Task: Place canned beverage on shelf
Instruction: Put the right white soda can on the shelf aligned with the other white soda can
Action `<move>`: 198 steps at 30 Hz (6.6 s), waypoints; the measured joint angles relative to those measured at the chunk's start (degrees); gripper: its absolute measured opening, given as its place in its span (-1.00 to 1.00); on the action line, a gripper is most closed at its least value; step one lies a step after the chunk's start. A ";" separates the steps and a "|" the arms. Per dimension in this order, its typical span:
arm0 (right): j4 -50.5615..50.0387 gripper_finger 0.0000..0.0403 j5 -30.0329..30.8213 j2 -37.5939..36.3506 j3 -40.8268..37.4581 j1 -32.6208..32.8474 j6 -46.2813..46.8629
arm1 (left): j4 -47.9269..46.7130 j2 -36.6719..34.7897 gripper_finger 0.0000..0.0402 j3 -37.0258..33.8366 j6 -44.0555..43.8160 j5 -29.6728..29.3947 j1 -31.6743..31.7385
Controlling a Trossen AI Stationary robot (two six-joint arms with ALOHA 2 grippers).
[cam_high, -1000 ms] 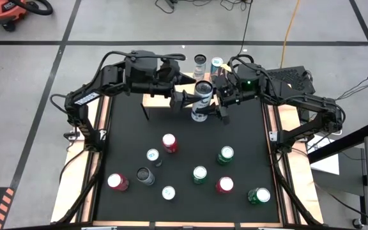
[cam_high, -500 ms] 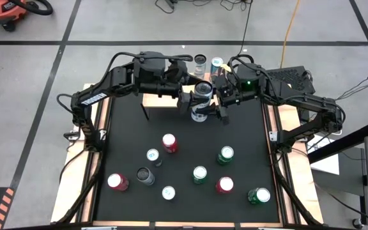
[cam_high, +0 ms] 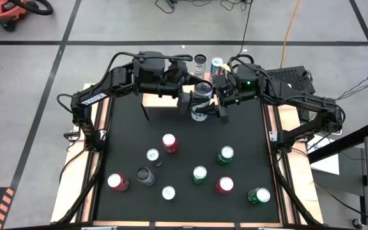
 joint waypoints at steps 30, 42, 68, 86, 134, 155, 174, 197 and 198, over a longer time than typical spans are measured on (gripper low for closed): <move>-1.24 0.18 0.02 0.02 0.00 0.02 -0.09 | -0.53 0.02 0.49 0.02 2.51 0.12 -0.01; -1.24 0.18 -0.19 0.02 0.00 0.03 -0.69 | -0.77 0.02 0.31 0.04 2.95 2.27 0.34; -3.77 0.77 3.05 -0.04 0.00 0.02 5.70 | -2.39 0.15 0.23 -0.02 4.29 2.54 2.28; -16.73 0.77 2.86 -7.05 0.00 -3.13 4.70 | 0.84 -2.14 0.23 0.04 8.60 9.65 5.48; -29.47 0.77 9.09 -16.45 0.00 -6.01 6.23 | 0.28 10.30 0.23 -0.37 23.36 29.91 25.00; -25.35 0.77 8.79 -11.43 -0.11 -3.54 6.75 | 2.85 14.44 0.23 -0.33 20.57 33.71 24.96; -19.53 0.77 8.76 -14.67 -11.72 -3.56 8.49 | 8.99 16.52 0.23 -0.37 15.31 31.28 22.99; -19.53 0.77 8.84 -16.52 -11.72 -3.72 8.09 | 17.05 2.51 0.23 -0.35 10.37 19.78 17.81; -19.51 0.77 8.83 -16.52 -11.72 -3.72 8.39 | 17.49 1.67 0.23 -0.33 10.36 19.78 18.05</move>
